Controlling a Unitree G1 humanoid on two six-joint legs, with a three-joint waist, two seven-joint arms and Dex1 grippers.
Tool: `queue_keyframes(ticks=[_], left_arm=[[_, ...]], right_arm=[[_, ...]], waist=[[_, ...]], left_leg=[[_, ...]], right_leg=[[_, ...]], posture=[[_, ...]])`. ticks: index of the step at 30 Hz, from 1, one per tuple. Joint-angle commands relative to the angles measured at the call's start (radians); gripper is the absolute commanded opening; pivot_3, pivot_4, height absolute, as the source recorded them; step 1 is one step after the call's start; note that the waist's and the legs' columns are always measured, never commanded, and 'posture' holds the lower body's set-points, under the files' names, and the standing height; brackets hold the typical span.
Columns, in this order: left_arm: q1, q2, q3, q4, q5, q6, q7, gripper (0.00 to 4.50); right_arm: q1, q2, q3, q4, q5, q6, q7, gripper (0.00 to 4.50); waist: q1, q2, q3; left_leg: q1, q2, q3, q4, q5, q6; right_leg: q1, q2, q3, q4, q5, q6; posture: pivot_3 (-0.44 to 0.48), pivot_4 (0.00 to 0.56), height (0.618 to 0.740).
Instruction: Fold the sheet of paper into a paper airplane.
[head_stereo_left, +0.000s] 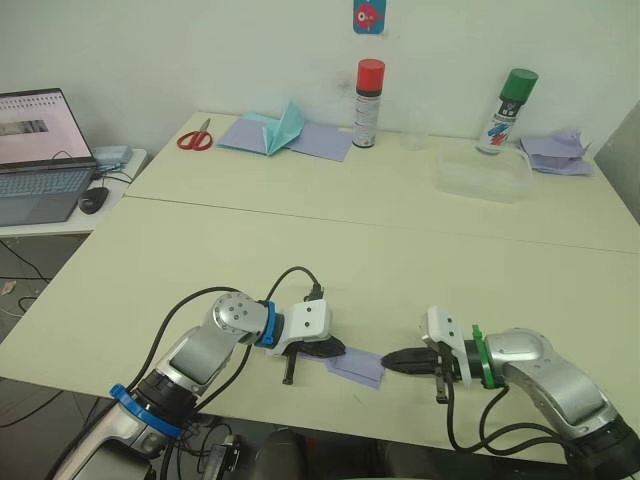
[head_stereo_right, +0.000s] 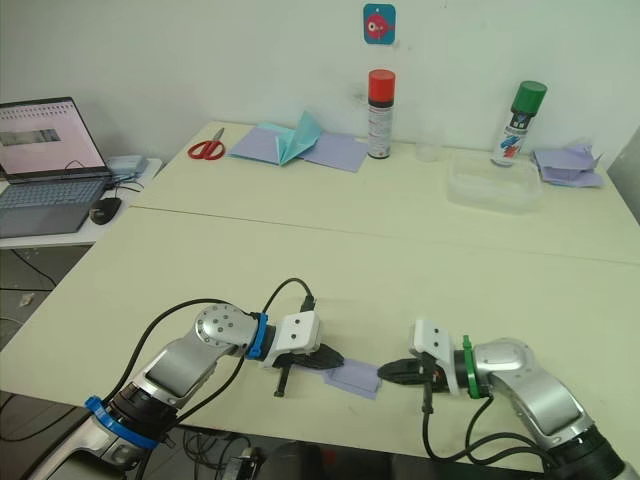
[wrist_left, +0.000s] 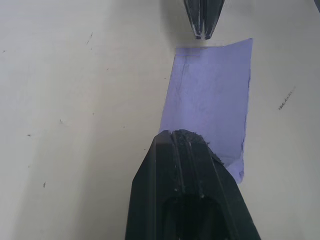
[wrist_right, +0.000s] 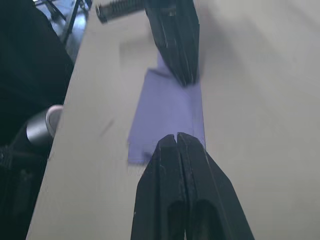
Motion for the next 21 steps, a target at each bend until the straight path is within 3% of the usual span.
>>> queue_keyframes(ticks=[1, 6, 12, 21], left_arm=[[0.028, 0.014, -0.051, 0.053, 0.055, 0.018, -0.019, 0.0], [0.023, 0.012, -0.05, 0.054, 0.053, 0.017, -0.019, 0.0], [0.047, 0.045, -0.009, 0.044, 0.033, 0.031, -0.023, 0.0], [0.166, 0.173, 0.162, 0.093, -0.004, 0.018, 0.018, 0.0]], right_arm=[[-0.029, 0.032, 0.065, 0.003, -0.066, -0.005, -0.022, 0.01], [-0.052, 0.045, 0.149, 0.079, -0.186, -0.024, -0.048, 0.01], [-0.049, 0.021, 0.163, 0.1, -0.224, -0.026, -0.032, 0.01], [-0.068, 0.008, 0.159, 0.132, -0.224, -0.041, -0.012, 0.01]], waist=[[0.0, 0.0, 0.0], [0.001, 0.0, 0.0], [-0.002, 0.0, -0.001], [-0.018, 0.0, -0.001]], left_leg=[[0.0, 0.0, 0.0, 0.0, 0.0, 0.0], [0.0, 0.0, 0.0, 0.0, 0.0, 0.0], [0.001, 0.001, 0.0, 0.0, 0.0, 0.0], [0.002, 0.001, 0.0, -0.003, 0.0, 0.0]], right_leg=[[0.0, 0.0, 0.0, 0.0, 0.0, 0.0], [-0.001, 0.0, 0.0, 0.0, 0.0, 0.0], [0.0, 0.0, 0.0, 0.0, -0.001, -0.001], [0.0, 0.0, -0.001, 0.0, -0.002, -0.003]], posture=[[0.0, 0.15, 0.74], [0.0, 0.15, 0.74], [0.0, 0.15, 0.74], [0.0, 0.15, 0.74]])
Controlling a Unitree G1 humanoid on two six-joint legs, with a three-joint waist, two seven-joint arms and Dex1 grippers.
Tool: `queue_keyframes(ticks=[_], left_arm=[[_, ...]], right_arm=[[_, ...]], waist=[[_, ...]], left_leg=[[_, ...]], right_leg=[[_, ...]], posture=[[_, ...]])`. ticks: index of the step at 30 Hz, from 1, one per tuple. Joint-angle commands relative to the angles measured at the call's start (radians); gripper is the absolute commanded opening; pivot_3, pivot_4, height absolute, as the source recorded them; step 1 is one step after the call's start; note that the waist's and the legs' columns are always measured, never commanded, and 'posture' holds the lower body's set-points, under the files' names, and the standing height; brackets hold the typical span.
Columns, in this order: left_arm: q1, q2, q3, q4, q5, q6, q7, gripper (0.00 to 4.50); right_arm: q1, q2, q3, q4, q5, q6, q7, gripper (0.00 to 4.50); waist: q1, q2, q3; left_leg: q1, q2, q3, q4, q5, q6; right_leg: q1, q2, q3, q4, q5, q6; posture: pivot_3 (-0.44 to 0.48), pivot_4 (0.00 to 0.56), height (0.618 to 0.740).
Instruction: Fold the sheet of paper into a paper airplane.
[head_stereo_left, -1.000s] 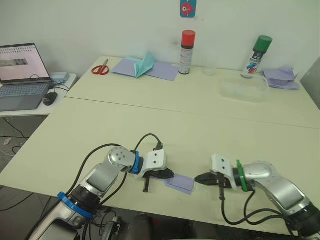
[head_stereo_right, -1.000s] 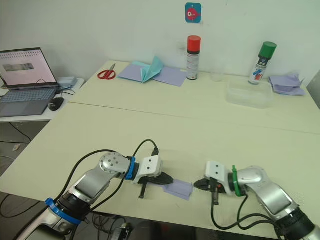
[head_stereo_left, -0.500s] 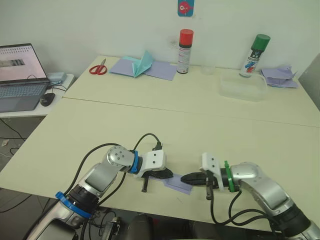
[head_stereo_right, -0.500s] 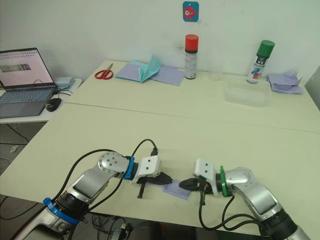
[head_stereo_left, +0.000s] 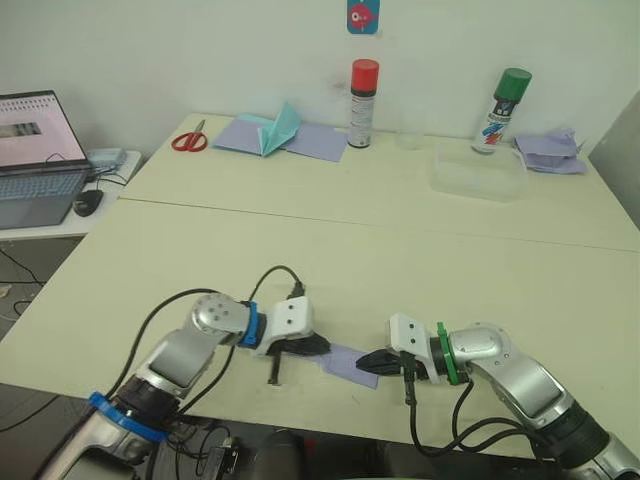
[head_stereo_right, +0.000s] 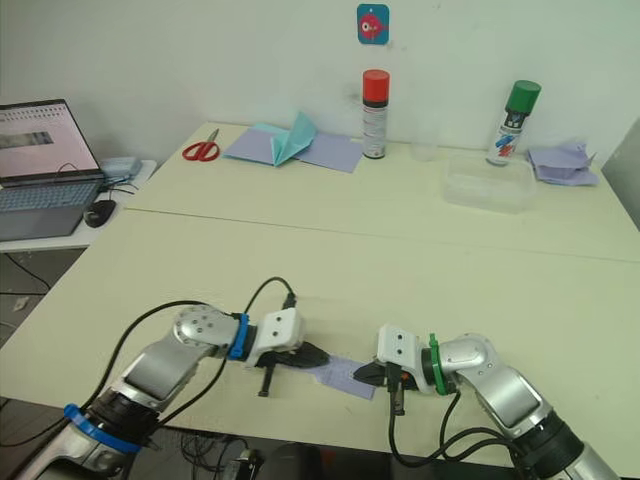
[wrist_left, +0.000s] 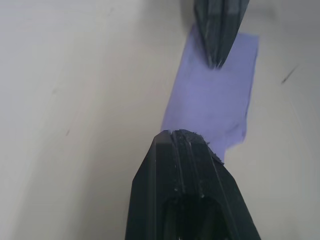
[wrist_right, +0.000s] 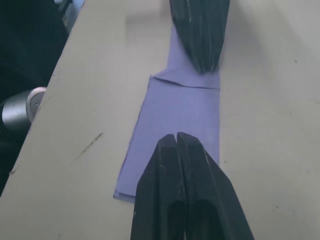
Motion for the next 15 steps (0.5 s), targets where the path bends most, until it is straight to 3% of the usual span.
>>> queue_keyframes(ticks=[1, 12, 14, 15], left_arm=[[0.08, 0.061, 0.029, 0.08, 0.031, 0.031, 0.016, 0.0], [0.084, 0.046, 0.195, -0.088, -0.158, -0.034, -0.022, 0.0], [0.063, 0.042, 0.204, -0.104, -0.177, -0.031, -0.034, 0.0], [0.054, 0.037, 0.206, -0.112, -0.186, -0.026, -0.038, 0.26]], right_arm=[[0.009, -0.032, 0.008, 0.066, -0.049, 0.018, 0.005, 0.01], [-0.015, -0.009, -0.098, 0.004, 0.092, 0.004, 0.065, 0.01], [-0.023, -0.01, -0.131, -0.014, 0.116, 0.001, 0.067, 0.39], [-0.024, -0.015, -0.147, -0.027, 0.13, 0.006, 0.073, 0.59]], waist=[[-0.002, 0.0, 0.0], [0.002, 0.0, 0.01], [0.004, 0.0, 0.01], [0.004, 0.0, 0.01]], left_leg=[[0.0, 0.0, 0.0, 0.0, 0.0, 0.0], [-0.008, -0.001, 0.0, 0.0, 0.0, 0.0], [-0.017, -0.001, 0.0, 0.002, 0.0, 0.0], [-0.021, -0.002, 0.0, 0.003, 0.0, 0.0]], right_leg=[[0.0, -0.001, 0.0, 0.0, 0.0, 0.0], [-0.006, -0.003, -0.003, 0.0, 0.001, -0.005], [-0.016, -0.003, -0.003, 0.002, 0.002, -0.004], [-0.02, -0.003, -0.003, 0.002, 0.003, -0.003]], posture=[[0.0, 0.15, 0.74], [0.0, 0.15, 0.74], [0.0, 0.15, 0.74], [0.0, 0.15, 0.74]])
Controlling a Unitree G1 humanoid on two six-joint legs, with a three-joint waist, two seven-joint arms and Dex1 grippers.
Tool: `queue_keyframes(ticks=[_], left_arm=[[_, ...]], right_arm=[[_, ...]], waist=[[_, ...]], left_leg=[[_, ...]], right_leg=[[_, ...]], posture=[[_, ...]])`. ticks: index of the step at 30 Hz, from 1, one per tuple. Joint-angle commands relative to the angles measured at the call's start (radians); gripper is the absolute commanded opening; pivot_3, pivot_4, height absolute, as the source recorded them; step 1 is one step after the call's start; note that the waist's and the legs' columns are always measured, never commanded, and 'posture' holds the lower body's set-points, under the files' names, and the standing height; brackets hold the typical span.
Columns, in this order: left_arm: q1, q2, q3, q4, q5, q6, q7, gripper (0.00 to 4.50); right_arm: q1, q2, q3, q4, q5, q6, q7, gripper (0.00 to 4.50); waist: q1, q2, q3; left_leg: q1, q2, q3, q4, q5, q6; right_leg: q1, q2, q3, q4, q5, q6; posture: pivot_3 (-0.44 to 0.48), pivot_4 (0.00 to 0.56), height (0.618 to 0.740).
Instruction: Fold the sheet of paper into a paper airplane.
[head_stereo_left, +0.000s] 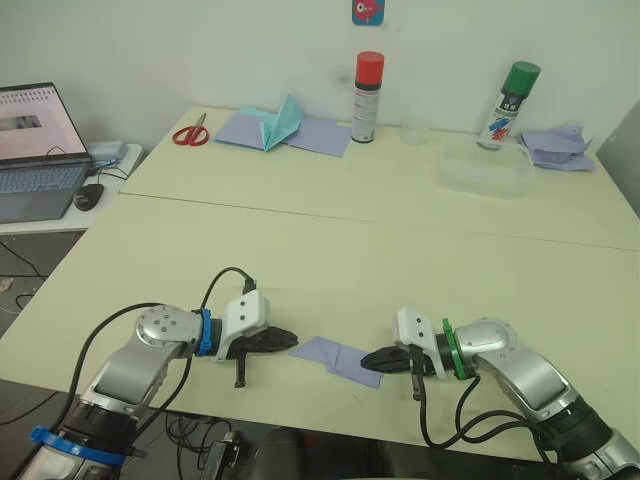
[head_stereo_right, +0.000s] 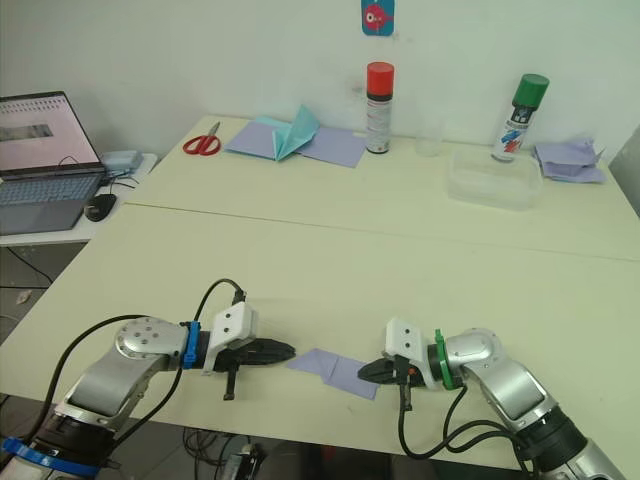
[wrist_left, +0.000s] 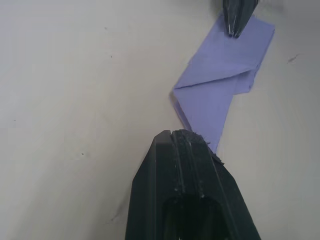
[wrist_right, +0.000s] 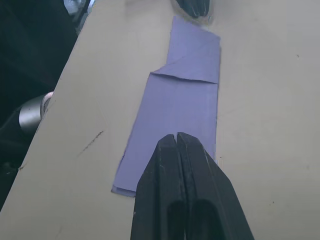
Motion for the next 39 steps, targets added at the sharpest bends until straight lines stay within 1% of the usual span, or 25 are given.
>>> queue_keyframes(ticks=[1, 2, 5, 8, 14, 18, 22, 25, 29, 34, 35, 37, 39], left_arm=[[-0.037, 0.0, 0.03, -0.067, -0.051, -0.001, -0.022, 0.52], [-0.042, -0.001, 0.028, -0.076, -0.058, 0.004, -0.028, 0.74], [-0.042, 0.001, 0.024, -0.09, -0.053, -0.028, -0.046, 1.69], [-0.008, 0.004, 0.035, -0.107, -0.049, -0.093, -0.063, 2.63], [0.084, -0.011, 0.069, -0.142, -0.049, -0.225, -0.048, 4.46], [0.156, -0.012, 0.079, -0.183, -0.05, -0.271, -0.028, 4.46], [0.214, -0.015, 0.09, -0.233, -0.055, -0.276, 0.006, 4.46], [0.25, -0.007, 0.105, -0.267, -0.061, -0.268, 0.025, 4.46], [0.283, 0.003, 0.126, -0.294, -0.062, -0.257, 0.046, 4.46], [0.295, 0.004, 0.146, -0.325, -0.07, -0.235, 0.072, 4.46], [0.298, 0.004, 0.149, -0.335, -0.073, -0.228, 0.079, 4.49], [0.31, 0.004, 0.152, -0.354, -0.076, -0.217, 0.09, 4.49], [0.326, 0.005, 0.157, -0.372, -0.077, -0.208, 0.097, 4.49]], right_arm=[[-0.011, -0.015, -0.075, -0.06, 0.057, 0.003, 0.015, 0.86], [-0.008, -0.02, -0.088, -0.072, 0.068, 0.004, 0.019, 1.22], [0.017, -0.038, -0.12, -0.105, 0.086, -0.018, 0.031, 2.31], [0.06, -0.061, -0.127, -0.136, 0.077, -0.065, 0.05, 3.34], [0.13, -0.073, -0.144, -0.179, 0.08, -0.149, 0.064, 3.37], [0.149, -0.07, -0.122, -0.158, 0.013, -0.259, 0.05, 3.37], [0.12, -0.022, -0.086, -0.079, -0.108, -0.378, -0.023, 3.37], [0.101, 0.004, -0.06, -0.021, -0.167, -0.458, -0.043, 3.37], [0.091, 0.026, -0.037, 0.029, -0.207, -0.501, -0.061, 3.37], [0.079, 0.044, -0.024, 0.055, -0.229, -0.526, -0.077, 3.37], [0.075, 0.051, -0.027, 0.057, -0.225, -0.516, -0.082, 3.01], [0.07, 0.062, -0.035, 0.063, -0.218, -0.502, -0.091, 2.54], [0.075, 0.073, -0.046, 0.061, -0.191, -0.468, -0.093, 1.8]], waist=[[-0.002, 0.0, 0.0], [-0.003, 0.0, 0.001], [-0.005, 0.001, 0.002], [-0.005, 0.001, 0.003], [-0.007, 0.001, 0.006], [-0.007, 0.001, 0.006], [-0.008, 0.001, 0.006], [-0.007, 0.001, 0.006], [-0.007, 0.001, 0.007], [-0.007, 0.001, 0.007], [-0.007, 0.001, 0.007], [-0.007, 0.001, 0.007], [-0.007, 0.001, 0.007]], left_leg=[[-0.001, 0.0, 0.0, 0.0, 0.0, 0.0], [-0.001, -0.001, 0.0, 0.0, 0.0, 0.0], [-0.002, -0.001, 0.0, 0.0, 0.0, 0.0], [-0.002, 0.0, 0.0, -0.001, 0.0, -0.001], [-0.001, 0.0, 0.0, -0.001, 0.0, -0.001], [-0.001, 0.0, 0.0, 0.0, 0.0, -0.001], [0.0, 0.0, 0.0, 0.0, 0.0, -0.001], [0.001, 0.0, 0.0, 0.0, 0.0, -0.001], [0.0, 0.0, 0.0, 0.0, 0.0, -0.001], [0.001, 0.0, 0.001, 0.0, 0.0, -0.001], [0.001, 0.0, 0.001, 0.0, 0.0, -0.001], [0.001, 0.0, 0.001, 0.0, 0.0, -0.001], [0.001, 0.0, 0.0, 0.0, 0.0, -0.001]], right_leg=[[-0.001, 0.0, 0.0, 0.0, 0.001, 0.001], [-0.001, 0.0, 0.001, 0.0, 0.001, 0.001], [-0.001, 0.001, 0.001, -0.001, 0.001, 0.002], [-0.001, 0.002, 0.001, -0.001, 0.0, 0.002], [-0.001, 0.003, 0.002, -0.001, 0.0, 0.003], [0.0, 0.003, 0.003, -0.001, -0.001, 0.004], [0.0, 0.003, 0.003, -0.001, -0.001, 0.004], [0.0, 0.003, 0.003, 0.0, -0.001, 0.004], [0.0, 0.003, 0.003, 0.0, 0.0, 0.003], [0.001, 0.003, 0.003, 0.0, 0.0, 0.003], [0.001, 0.003, 0.003, 0.0, 0.0, 0.003], [0.001, 0.003, 0.003, 0.0, 0.0, 0.002], [0.001, 0.003, 0.003, 0.0, 0.0, 0.002]], posture=[[0.0, 0.15, 0.74], [0.0, 0.15, 0.74], [0.0, 0.15, 0.74], [0.0, 0.15, 0.74], [0.0, 0.15, 0.74], [0.0, 0.15, 0.74], [0.0, 0.15, 0.74], [0.0, 0.15, 0.74], [0.0, 0.15, 0.74], [0.0, 0.15, 0.74], [0.0, 0.15, 0.74], [0.0, 0.15, 0.74], [0.0, 0.15, 0.74]])
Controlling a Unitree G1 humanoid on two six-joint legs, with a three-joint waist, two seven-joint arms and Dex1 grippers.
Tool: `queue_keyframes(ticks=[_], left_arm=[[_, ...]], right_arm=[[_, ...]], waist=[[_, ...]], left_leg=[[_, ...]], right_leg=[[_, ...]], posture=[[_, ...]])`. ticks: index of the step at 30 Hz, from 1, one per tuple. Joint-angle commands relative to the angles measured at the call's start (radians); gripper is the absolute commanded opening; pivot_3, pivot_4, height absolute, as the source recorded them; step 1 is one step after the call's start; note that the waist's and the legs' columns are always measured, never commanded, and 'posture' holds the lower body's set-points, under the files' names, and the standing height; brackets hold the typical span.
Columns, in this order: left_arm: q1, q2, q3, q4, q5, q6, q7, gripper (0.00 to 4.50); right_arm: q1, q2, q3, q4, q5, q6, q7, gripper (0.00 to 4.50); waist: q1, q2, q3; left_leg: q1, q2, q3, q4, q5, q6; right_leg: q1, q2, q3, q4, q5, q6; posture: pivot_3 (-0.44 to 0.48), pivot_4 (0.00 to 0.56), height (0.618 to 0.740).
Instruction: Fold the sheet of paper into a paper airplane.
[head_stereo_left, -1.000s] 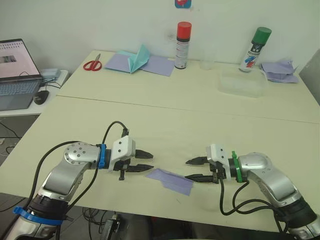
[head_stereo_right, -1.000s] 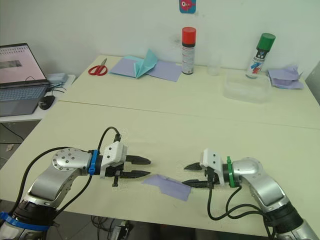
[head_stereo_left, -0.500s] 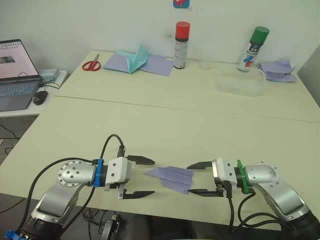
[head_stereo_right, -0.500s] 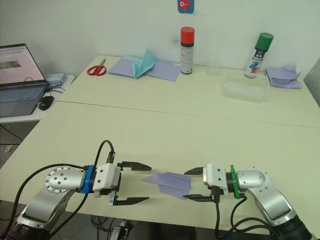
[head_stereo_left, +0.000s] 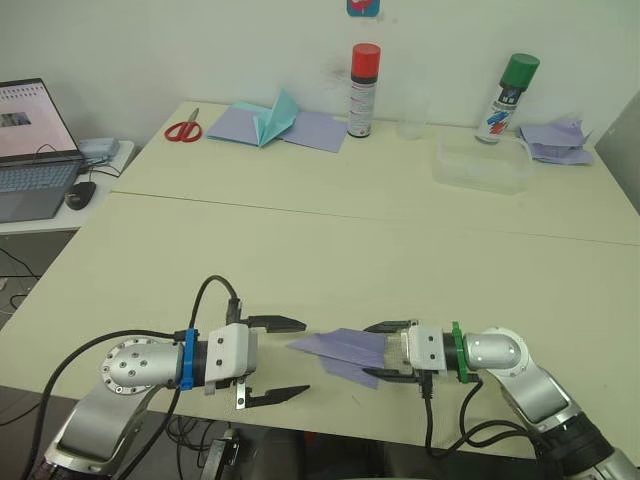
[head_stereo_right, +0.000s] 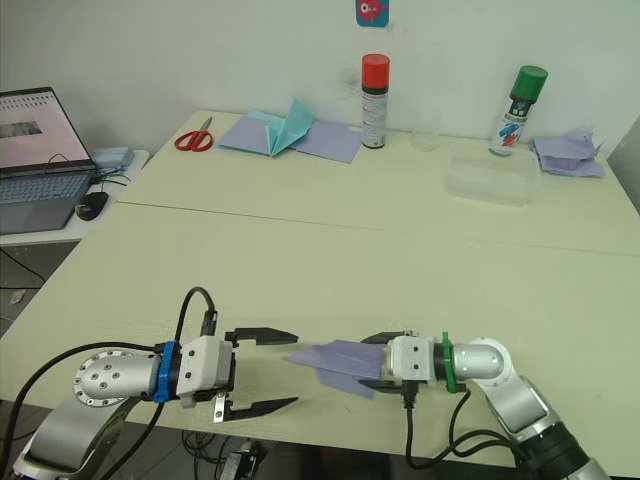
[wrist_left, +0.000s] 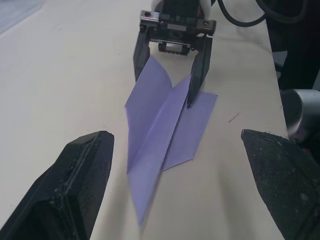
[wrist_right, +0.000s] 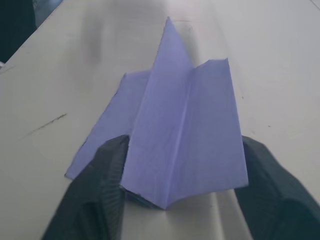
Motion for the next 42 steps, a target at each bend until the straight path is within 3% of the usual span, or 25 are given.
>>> queue_keyframes(ticks=[1, 5, 11, 14, 20, 23, 34, 42], left_arm=[[0.024, 0.009, 0.023, -0.056, -0.024, 0.009, 0.015, 4.49], [0.044, 0.01, 0.037, -0.077, -0.031, 0.024, 0.027, 4.49], [0.025, -0.007, 0.103, -0.114, -0.105, 0.093, 0.091, 4.49], [0.038, -0.018, 0.124, -0.118, -0.132, 0.132, 0.126, 4.49], [0.077, -0.05, 0.153, -0.11, -0.182, 0.209, 0.177, 4.49], [0.089, -0.05, 0.153, -0.106, -0.182, 0.205, 0.175, 4.49], [0.097, -0.058, 0.14, -0.068, -0.16, 0.168, 0.164, 4.49], [0.092, -0.067, 0.145, -0.046, -0.157, 0.154, 0.157, 4.49]], right_arm=[[-0.004, 0.012, -0.024, -0.019, 0.05, 0.038, -0.008, 1.47], [0.027, 0.015, -0.056, -0.073, 0.165, 0.217, -0.004, 0.01], [0.031, 0.071, -0.225, -0.21, 0.462, 0.73, -0.179, 0.01], [0.027, 0.055, -0.23, -0.241, 0.473, 0.832, -0.218, 0.01], [0.006, 0.051, -0.187, -0.208, 0.395, 0.786, -0.242, 0.01], [0.003, 0.036, -0.175, -0.192, 0.374, 0.765, -0.228, 0.57], [0.0, 0.005, -0.227, -0.222, 0.375, 0.697, -0.226, 4.4], [0.015, -0.036, -0.306, -0.361, 0.449, 0.67, -0.173, 4.46]], waist=[[0.0, 0.0, 0.0], [0.0, 0.0, 0.0], [0.0, 0.0, 0.0], [0.0, 0.0, 0.0], [-0.001, 0.0, 0.0], [-0.001, 0.0, 0.0], [-0.001, 0.0, 0.0], [-0.001, 0.0, 0.0]], left_leg=[[0.0, 0.0, 0.0, 0.0, 0.0, 0.0], [0.0, 0.0, 0.0, 0.0, 0.0, 0.0], [0.001, 0.001, -0.001, 0.0, 0.0, 0.0], [0.001, 0.001, -0.001, 0.0, 0.0, 0.0], [0.0, 0.0, 0.0, 0.0, 0.0, 0.0], [0.001, 0.0, 0.0, 0.0, 0.0, 0.0], [0.0, 0.0, 0.0, 0.0, 0.0, 0.0], [0.0, 0.0, 0.0, 0.0, 0.0, 0.0]], right_leg=[[0.0, 0.0, 0.0, 0.0, 0.0, 0.0], [0.0, 0.0, 0.0, 0.0, 0.0, 0.0], [0.001, 0.0, 0.0, 0.001, 0.0, 0.0], [0.001, 0.0, 0.0, 0.001, 0.0, 0.0], [0.0, 0.0, 0.0, 0.001, 0.0, 0.0], [0.0, 0.001, 0.0, 0.001, 0.0, 0.0], [0.0, 0.001, 0.0, 0.001, 0.0, 0.0], [0.0, 0.001, 0.001, 0.001, 0.0, 0.0]], posture=[[0.0, 0.15, 0.74], [0.0, 0.15, 0.74], [0.0, 0.15, 0.74], [0.0, 0.15, 0.74], [0.0, 0.15, 0.74], [0.0, 0.15, 0.74], [0.0, 0.15, 0.74], [0.0, 0.15, 0.74]])
